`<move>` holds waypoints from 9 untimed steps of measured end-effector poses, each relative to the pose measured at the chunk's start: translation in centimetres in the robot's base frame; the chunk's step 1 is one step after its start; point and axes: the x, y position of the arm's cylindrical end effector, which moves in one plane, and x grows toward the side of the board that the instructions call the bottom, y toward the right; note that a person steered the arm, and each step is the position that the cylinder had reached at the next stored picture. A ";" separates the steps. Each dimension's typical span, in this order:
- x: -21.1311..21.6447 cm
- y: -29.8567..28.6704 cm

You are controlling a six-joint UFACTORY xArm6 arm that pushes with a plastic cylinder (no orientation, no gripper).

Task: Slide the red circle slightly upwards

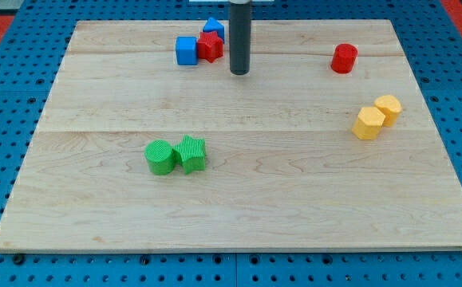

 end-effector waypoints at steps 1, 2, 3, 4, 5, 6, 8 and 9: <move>0.0 1.9; 0.0 2.8; 0.3 2.8; 0.5 2.8; 0.5 2.8; 0.8 2.8; 0.8 13.6; -0.7 19.2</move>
